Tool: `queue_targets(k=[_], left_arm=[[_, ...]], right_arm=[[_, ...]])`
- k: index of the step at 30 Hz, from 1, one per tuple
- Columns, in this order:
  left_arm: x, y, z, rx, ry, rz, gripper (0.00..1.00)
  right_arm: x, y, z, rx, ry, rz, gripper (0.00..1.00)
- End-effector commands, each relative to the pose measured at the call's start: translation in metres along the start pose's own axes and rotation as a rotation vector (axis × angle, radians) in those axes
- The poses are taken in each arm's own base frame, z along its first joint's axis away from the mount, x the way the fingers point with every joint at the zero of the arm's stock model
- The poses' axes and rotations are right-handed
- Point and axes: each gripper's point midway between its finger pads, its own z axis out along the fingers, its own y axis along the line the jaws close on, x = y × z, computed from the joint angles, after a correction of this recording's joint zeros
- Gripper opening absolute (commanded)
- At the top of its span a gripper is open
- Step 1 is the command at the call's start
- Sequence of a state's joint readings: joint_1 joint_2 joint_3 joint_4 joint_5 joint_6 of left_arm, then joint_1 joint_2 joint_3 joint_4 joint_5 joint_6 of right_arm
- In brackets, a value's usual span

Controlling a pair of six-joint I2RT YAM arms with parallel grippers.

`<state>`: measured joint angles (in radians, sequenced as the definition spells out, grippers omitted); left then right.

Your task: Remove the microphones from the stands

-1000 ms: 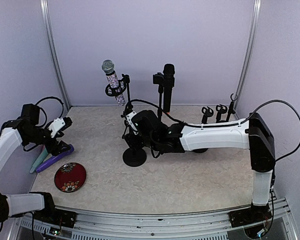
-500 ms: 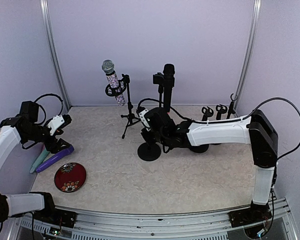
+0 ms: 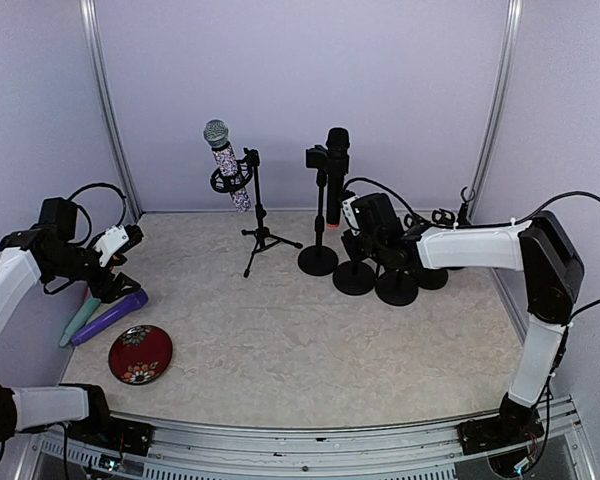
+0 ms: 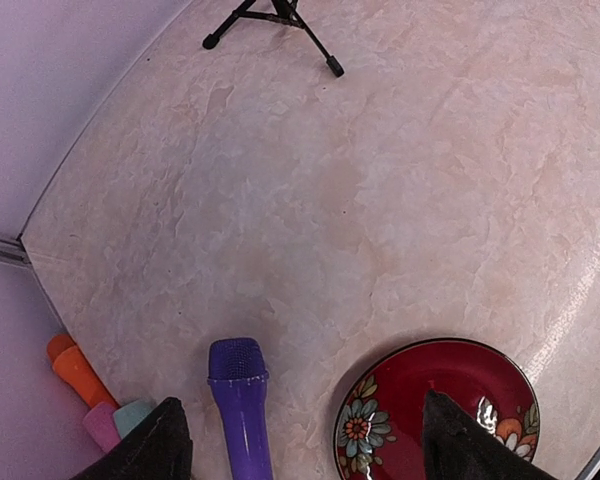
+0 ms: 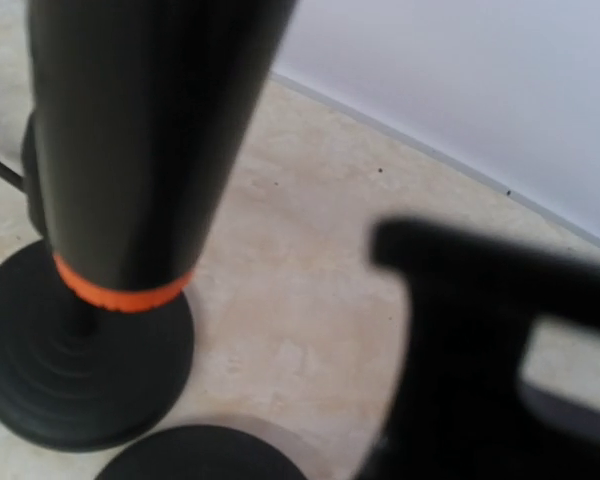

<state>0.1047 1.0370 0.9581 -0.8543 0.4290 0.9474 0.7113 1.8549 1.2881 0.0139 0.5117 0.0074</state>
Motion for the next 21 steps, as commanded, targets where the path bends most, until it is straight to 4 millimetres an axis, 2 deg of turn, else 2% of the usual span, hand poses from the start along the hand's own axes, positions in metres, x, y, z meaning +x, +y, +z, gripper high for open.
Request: queue_targets(k=[1, 9, 17, 21], left_arm=[[-0.008, 0.004, -0.004, -0.007, -0.008, 0.013, 0.77], [-0.007, 0.003, -0.007, -0.013, -0.006, 0.023, 0.77], [-0.010, 0.002, -0.010, -0.019, -0.015, 0.028, 0.77], [-0.010, 0.002, -0.012, -0.021, -0.014, 0.029, 0.77]], right_arm=[[0.011, -0.036, 0.008, 0.157, 0.050, -0.098, 0.34], [0.026, -0.076, 0.019, 0.255, 0.109, -0.088, 0.34], [0.007, -0.100, 0.023, 0.334, 0.113, -0.096, 0.35], [0.012, -0.109, 0.031, 0.333, 0.153, -0.068, 0.46]])
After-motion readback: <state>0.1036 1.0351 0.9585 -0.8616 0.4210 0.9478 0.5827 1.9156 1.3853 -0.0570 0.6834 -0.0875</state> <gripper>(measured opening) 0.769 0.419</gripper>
